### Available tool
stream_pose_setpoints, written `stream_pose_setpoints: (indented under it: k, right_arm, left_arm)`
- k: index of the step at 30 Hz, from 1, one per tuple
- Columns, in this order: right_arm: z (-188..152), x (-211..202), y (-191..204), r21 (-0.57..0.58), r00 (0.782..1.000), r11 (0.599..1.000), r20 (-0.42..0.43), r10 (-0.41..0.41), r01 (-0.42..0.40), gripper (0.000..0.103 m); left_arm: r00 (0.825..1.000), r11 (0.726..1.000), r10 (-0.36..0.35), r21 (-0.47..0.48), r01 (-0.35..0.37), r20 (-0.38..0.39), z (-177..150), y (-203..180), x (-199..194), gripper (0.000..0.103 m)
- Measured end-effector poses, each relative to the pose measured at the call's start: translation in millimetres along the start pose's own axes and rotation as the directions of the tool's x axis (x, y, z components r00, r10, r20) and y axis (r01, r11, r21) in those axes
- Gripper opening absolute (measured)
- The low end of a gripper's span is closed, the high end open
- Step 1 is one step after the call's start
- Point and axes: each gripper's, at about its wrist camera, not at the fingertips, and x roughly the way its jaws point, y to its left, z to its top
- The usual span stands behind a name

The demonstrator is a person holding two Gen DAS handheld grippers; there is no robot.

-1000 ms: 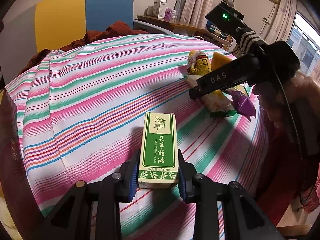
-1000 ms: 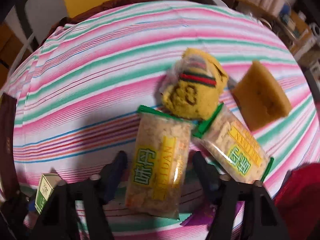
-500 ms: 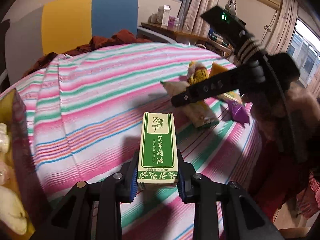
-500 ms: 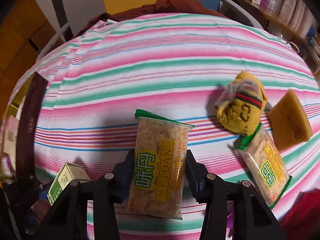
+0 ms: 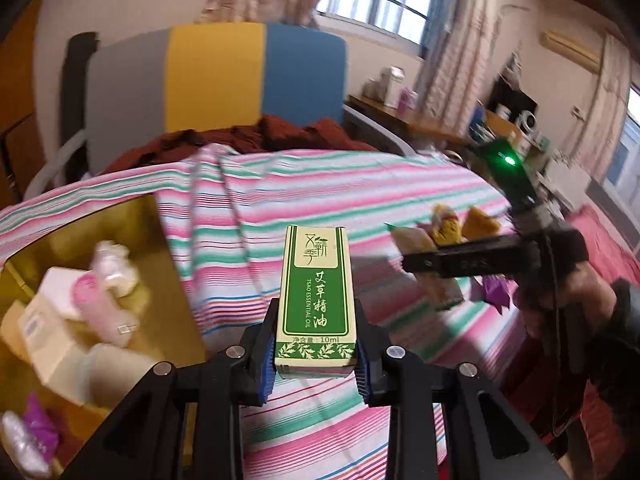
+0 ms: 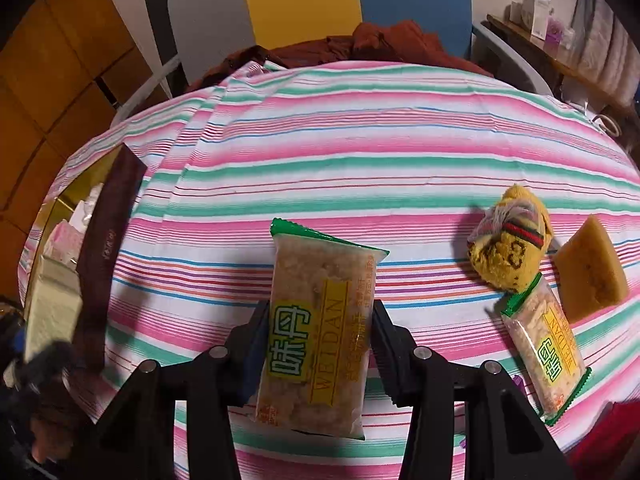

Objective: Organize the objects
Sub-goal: 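Carry the green box and cracker pack over the gold tray and release both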

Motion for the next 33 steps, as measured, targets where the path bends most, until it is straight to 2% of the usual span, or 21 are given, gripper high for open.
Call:
stream_pose_setpoints:
  k: [5, 10, 13, 16, 20, 25, 28, 29, 31, 33]
  right_arm:
    - [7.0, -10.9, 25.1, -0.02, 0.998, 0.999, 0.036, 0.05, -0.049, 0.048]
    - [14.5, -22.2, 76.8, -0.088, 0.987, 0.986, 0.069, 0.145, -0.139, 0.048]
    - [17.8, -27.1, 109.3, -0.138, 0.977, 0.972, 0.075, 0.201, -0.19, 0.048]
    - [21.1, -29.1, 145.0, -0.189, 0.963, 0.951, 0.068, 0.26, -0.244, 0.048]
    - [26.8, -25.9, 186.5, -0.233, 0.946, 0.924, 0.047, 0.322, -0.303, 0.048]
    - [32.7, -10.8, 223.4, -0.246, 0.94, 0.912, 0.014, 0.341, -0.327, 0.048]
    - [35.7, 3.3, 238.6, -0.242, 0.939, 0.91, -0.01, 0.344, -0.336, 0.05]
    - [36.5, 6.7, 242.2, -0.239, 0.94, 0.912, -0.012, 0.34, -0.333, 0.052]
    - [37.7, 15.6, 248.3, -0.225, 0.937, 0.911, -0.03, 0.349, -0.346, 0.068]
    - [37.0, 19.4, 250.3, -0.221, 0.939, 0.914, -0.029, 0.343, -0.341, 0.068]
  left_arm:
    - [0.995, 0.994, 0.081, -0.071, -0.077, 0.054, -0.9, 32.9, -29.3, 0.031]
    - [0.98, 0.975, 0.175, -0.154, -0.159, 0.093, -6.3, 70.6, -57.0, 0.031]
    - [0.965, 0.948, 0.244, -0.233, -0.216, 0.098, -11.8, 100.5, -71.3, 0.031]
    - [0.945, 0.908, 0.316, -0.317, -0.276, 0.082, -18.1, 133.5, -81.5, 0.031]
    - [0.924, 0.856, 0.378, -0.397, -0.33, 0.047, -26.1, 164.0, -83.9, 0.031]
    - [0.907, 0.82, 0.421, -0.43, -0.378, 0.005, -36.0, 183.5, -81.5, 0.032]
    - [0.914, 0.819, 0.405, -0.434, -0.375, -0.026, -39.8, 191.5, -72.6, 0.04]
    - [0.91, 0.811, 0.412, -0.44, -0.385, -0.038, -41.4, 193.5, -70.8, 0.041]
    - [0.909, 0.804, 0.413, -0.45, -0.388, -0.045, -45.2, 196.0, -70.1, 0.043]
    - [0.907, 0.797, 0.419, -0.46, -0.391, -0.046, -48.4, 196.9, -73.6, 0.043]
